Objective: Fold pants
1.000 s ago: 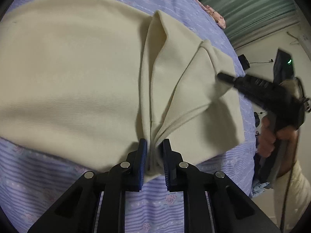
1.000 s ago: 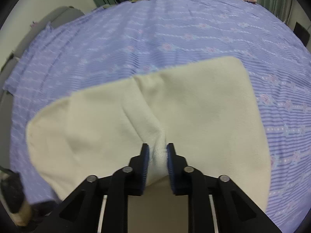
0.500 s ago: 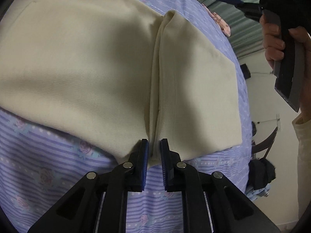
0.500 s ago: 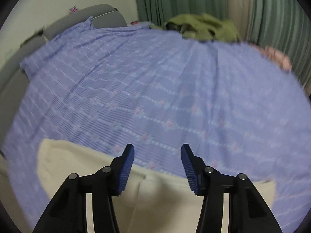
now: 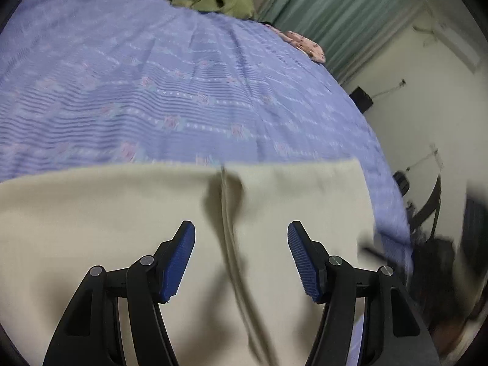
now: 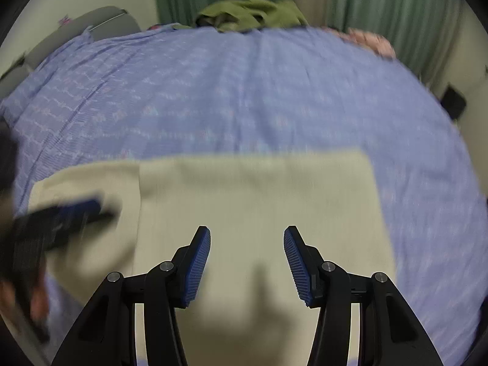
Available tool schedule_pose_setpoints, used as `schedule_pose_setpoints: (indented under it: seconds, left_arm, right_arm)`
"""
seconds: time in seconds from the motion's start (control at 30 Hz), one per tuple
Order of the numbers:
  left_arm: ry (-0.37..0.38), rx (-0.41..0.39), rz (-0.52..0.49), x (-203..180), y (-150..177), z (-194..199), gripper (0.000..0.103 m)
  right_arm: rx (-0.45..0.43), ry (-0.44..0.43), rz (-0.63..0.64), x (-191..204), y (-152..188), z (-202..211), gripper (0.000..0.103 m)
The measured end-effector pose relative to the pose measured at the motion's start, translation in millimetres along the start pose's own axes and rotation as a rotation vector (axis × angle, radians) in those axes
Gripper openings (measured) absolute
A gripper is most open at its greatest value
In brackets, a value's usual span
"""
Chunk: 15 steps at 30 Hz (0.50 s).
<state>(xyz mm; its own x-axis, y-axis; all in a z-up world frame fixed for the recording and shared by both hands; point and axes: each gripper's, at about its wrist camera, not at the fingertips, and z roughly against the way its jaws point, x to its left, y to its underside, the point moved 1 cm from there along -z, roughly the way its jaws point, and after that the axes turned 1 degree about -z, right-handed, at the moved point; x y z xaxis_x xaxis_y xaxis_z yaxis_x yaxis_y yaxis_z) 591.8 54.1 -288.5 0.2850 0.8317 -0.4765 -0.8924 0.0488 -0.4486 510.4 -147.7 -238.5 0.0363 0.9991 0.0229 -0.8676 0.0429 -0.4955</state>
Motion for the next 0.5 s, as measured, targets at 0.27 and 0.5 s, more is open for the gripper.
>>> schedule_pose_setpoints:
  seconds: [0.27,0.5]
  left_arm:
    - [0.038,0.076,0.168,21,-20,-57,0.043]
    - [0.026,0.014,0.127,1,-24,-45,0.019]
  right_arm:
    - [0.051,-0.019,-0.049,1,28,-20,0.052]
    - [0.026,-0.021,0.006,12,26,-16,0.052]
